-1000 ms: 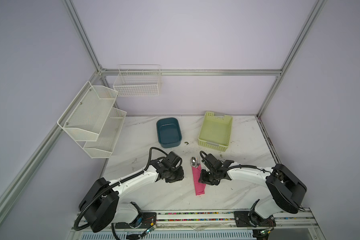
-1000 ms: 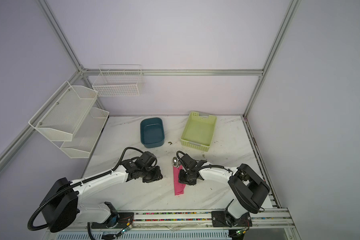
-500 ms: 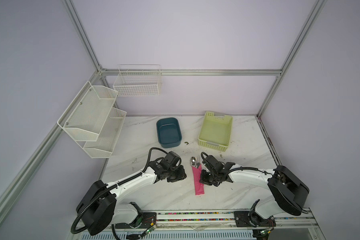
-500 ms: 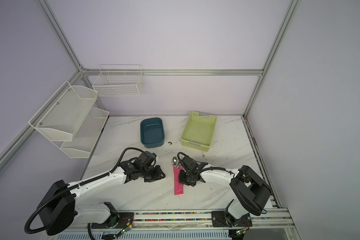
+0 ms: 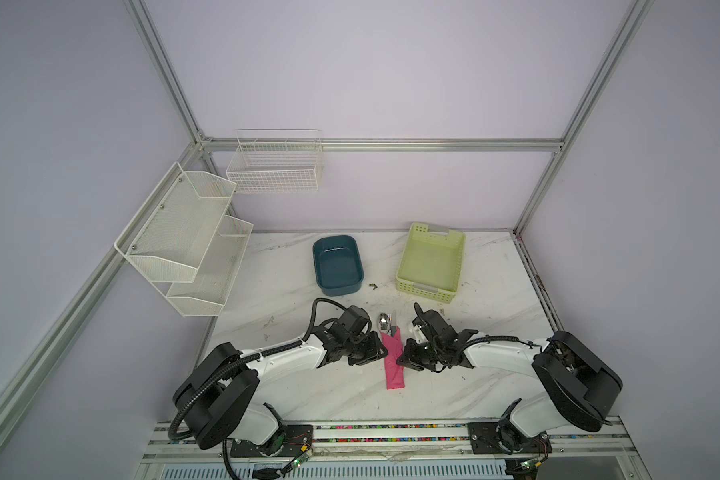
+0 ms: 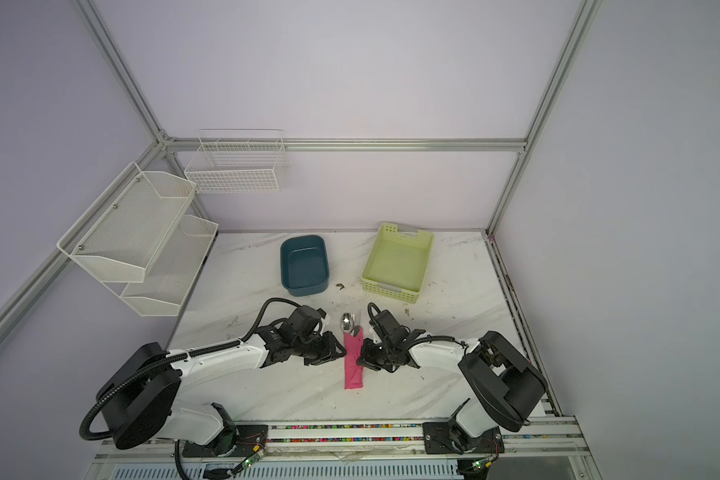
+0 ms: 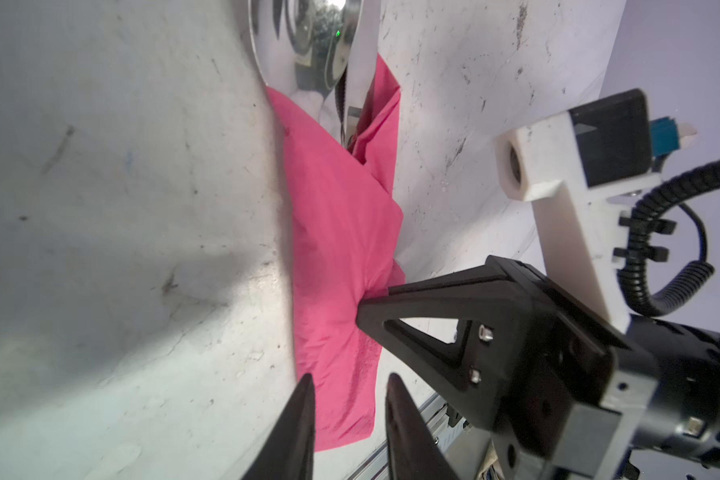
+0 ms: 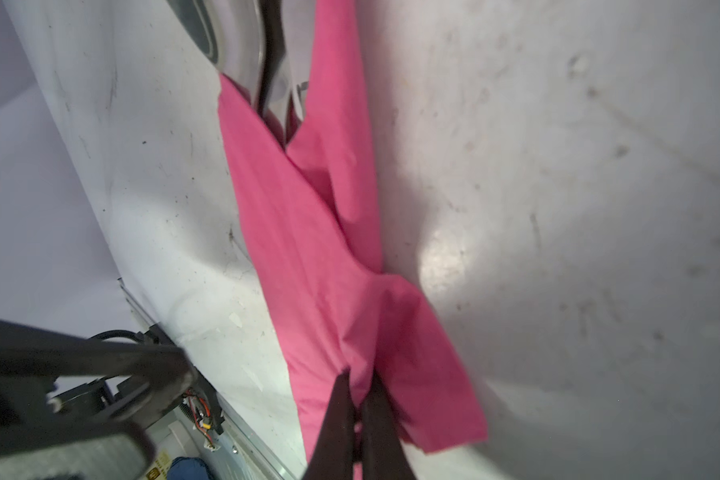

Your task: Place the utensils on the paper napkin and roll it up

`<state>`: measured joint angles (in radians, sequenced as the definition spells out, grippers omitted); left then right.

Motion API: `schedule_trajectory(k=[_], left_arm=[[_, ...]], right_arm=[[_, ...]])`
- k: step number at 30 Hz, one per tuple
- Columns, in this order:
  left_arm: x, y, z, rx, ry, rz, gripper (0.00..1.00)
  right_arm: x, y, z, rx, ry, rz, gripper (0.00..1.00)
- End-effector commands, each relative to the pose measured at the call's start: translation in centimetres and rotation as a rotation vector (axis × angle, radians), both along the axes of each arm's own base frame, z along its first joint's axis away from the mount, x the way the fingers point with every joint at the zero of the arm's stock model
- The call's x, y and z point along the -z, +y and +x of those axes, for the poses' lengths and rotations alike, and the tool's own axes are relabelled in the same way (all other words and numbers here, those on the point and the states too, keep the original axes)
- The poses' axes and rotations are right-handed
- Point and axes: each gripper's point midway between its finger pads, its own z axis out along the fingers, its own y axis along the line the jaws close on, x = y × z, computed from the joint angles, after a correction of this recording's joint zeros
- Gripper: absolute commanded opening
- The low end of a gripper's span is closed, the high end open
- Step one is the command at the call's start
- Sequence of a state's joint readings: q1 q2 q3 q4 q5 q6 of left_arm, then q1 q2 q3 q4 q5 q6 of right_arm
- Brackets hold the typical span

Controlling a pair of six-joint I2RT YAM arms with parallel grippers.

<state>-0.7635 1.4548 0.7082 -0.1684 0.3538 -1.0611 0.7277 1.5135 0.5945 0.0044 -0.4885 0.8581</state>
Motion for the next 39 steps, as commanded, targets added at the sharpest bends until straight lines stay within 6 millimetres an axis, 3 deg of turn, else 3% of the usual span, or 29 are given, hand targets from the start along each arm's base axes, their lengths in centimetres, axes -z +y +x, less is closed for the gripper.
schedule_trajectory(k=[1, 6, 15, 39], left_arm=[[1.0, -0.4, -0.4, -0.013, 0.017, -0.044, 0.32], [2.5, -0.7, -0.3, -0.023, 0.041, -0.059, 0.39], [3.1, -0.9, 0.4, -0.058, 0.018, -0.084, 0.49], [6.9, -2.0, 0.2, -0.084, 0.101, -0.114, 0.53]], right_arm=[[3.7, -2.7, -2.4, -0.011, 0.121, -0.073, 0.05], [4.5, -3.1, -2.7, -0.014, 0.171, -0.002, 0.04], [6.0, -4.3, -3.1, -0.007, 0.236, 0.030, 0.00], [7.5, -5.8, -3.0, -0.005, 0.318, 0.081, 0.00]])
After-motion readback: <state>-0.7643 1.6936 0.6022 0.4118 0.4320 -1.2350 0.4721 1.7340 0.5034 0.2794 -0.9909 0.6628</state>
